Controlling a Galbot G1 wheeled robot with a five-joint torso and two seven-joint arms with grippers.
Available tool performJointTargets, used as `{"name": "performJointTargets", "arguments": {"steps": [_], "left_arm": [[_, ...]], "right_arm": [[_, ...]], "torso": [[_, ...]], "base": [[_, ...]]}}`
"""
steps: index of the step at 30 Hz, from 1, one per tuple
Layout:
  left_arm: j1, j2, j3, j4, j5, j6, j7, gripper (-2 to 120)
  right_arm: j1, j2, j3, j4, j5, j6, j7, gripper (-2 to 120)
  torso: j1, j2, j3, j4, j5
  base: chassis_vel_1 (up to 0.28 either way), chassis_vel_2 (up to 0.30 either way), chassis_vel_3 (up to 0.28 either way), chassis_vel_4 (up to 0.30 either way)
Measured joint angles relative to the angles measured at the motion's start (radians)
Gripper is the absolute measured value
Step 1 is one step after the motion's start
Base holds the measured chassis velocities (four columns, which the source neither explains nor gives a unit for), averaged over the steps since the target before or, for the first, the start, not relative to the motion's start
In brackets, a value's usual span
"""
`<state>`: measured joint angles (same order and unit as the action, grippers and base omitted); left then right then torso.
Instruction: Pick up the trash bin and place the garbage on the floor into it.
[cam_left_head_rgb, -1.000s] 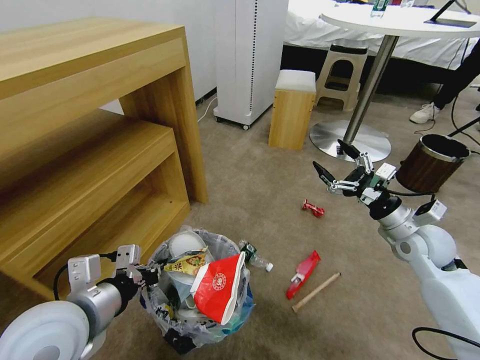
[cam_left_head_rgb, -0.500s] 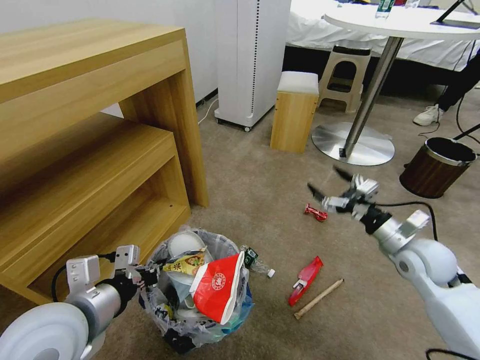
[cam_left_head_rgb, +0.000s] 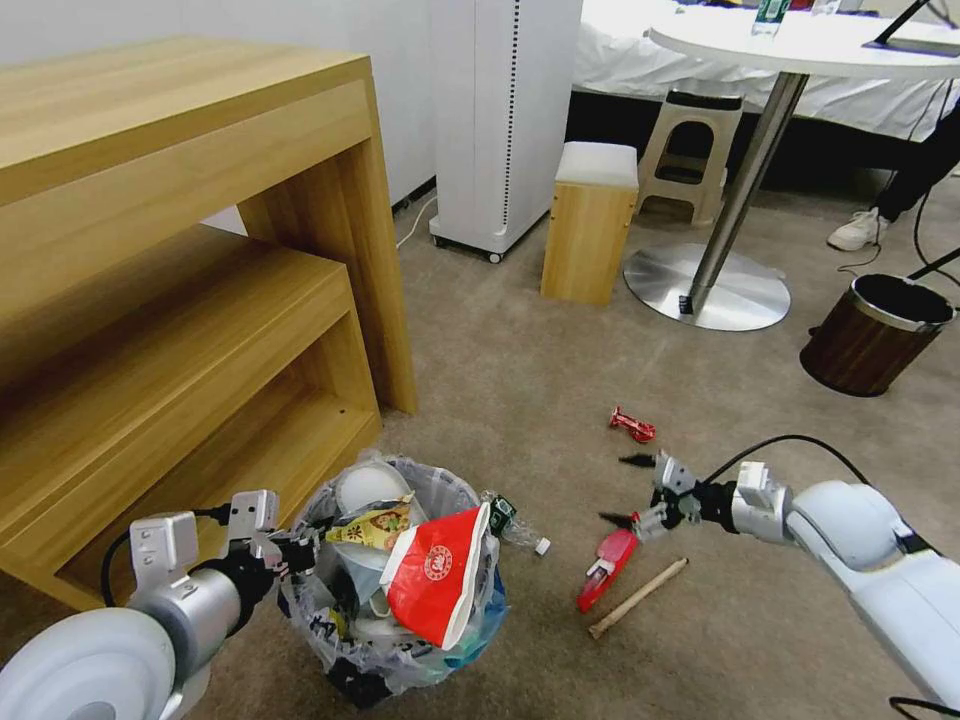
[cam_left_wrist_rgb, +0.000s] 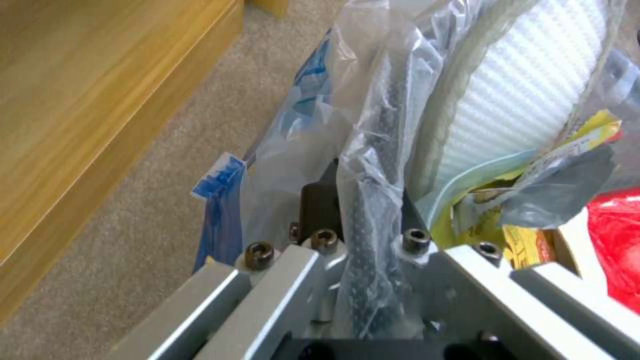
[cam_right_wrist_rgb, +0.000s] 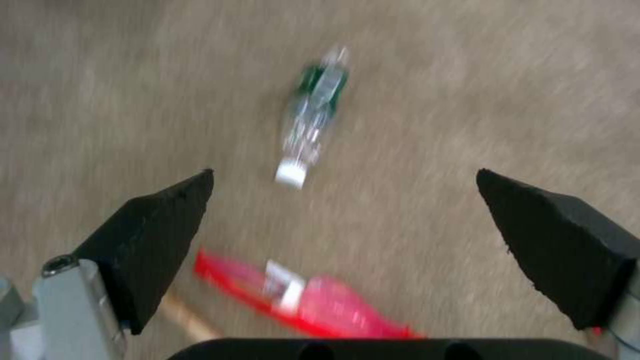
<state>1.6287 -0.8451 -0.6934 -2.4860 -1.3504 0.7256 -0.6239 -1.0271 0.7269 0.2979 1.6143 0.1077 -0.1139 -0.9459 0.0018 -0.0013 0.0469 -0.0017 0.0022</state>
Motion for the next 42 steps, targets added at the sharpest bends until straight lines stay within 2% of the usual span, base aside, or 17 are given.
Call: {"name": "performJointTargets", "arguments": {"steps": [16,24,27,29,30,33,38,41,42], "left_arm": [[-0.008,0.007,0.012,0.013,0.006,-0.002,0.012,1],[-0.005,0.006,0.013,0.010,0.016,-0.005,0.010,1],[-0.003,0.005,0.013,0.008,0.018,-0.005,0.009,1],[-0.003,0.002,0.009,0.008,0.021,-0.008,0.009,1],[-0.003,0.001,0.009,0.009,0.022,-0.008,0.009,1],[-0.003,-0.004,0.016,0.012,0.031,-0.009,0.009,1],[-0.005,-0.004,0.020,0.014,0.036,-0.010,0.010,1],[-0.007,0.001,0.018,0.017,0.035,-0.011,0.012,1],[-0.007,0.001,0.018,0.017,0.035,-0.011,0.012,1]], "right_arm": [[0.061,0.069,-0.071,-0.199,-0.307,0.107,-0.085,100],[0.093,0.104,-0.068,-0.305,-0.421,0.189,-0.189,100],[0.091,0.114,-0.068,-0.309,-0.364,0.180,-0.164,100],[0.049,0.100,-0.079,-0.258,-0.124,0.086,-0.037,100],[0.039,0.097,-0.081,-0.248,-0.086,0.067,-0.015,100],[0.010,0.094,-0.080,-0.228,-0.008,0.034,0.023,100],[-0.022,0.089,-0.069,-0.210,0.041,0.008,0.078,100],[-0.075,0.071,-0.071,-0.164,0.207,-0.067,0.247,100],[-0.075,0.071,-0.071,-0.164,0.207,-0.067,0.247,100]], "torso": [[0.000,0.000,0.000,-0.0001,0.0001],[0.000,0.000,0.000,-0.0002,0.0000],[0.000,0.000,0.000,0.0000,0.0000],[0.000,0.000,0.000,0.0001,0.0001],[0.000,0.000,0.000,0.0000,0.0001],[0.000,0.000,0.000,-0.0003,0.0001],[0.000,0.000,0.000,0.0000,0.0001],[0.000,0.000,0.000,-0.0003,-0.0001],[0.000,0.000,0.000,-0.0003,-0.0001]], "base": [[0.000,0.000,0.000,0.000],[0.000,0.000,0.000,0.000],[0.000,0.000,0.000,0.000],[0.000,0.000,0.000,0.000],[0.000,0.000,0.000,0.000],[0.000,0.000,0.000,0.000],[0.000,0.000,0.000,0.000],[0.000,0.000,0.000,0.000],[0.000,0.000,0.000,0.000]]}}
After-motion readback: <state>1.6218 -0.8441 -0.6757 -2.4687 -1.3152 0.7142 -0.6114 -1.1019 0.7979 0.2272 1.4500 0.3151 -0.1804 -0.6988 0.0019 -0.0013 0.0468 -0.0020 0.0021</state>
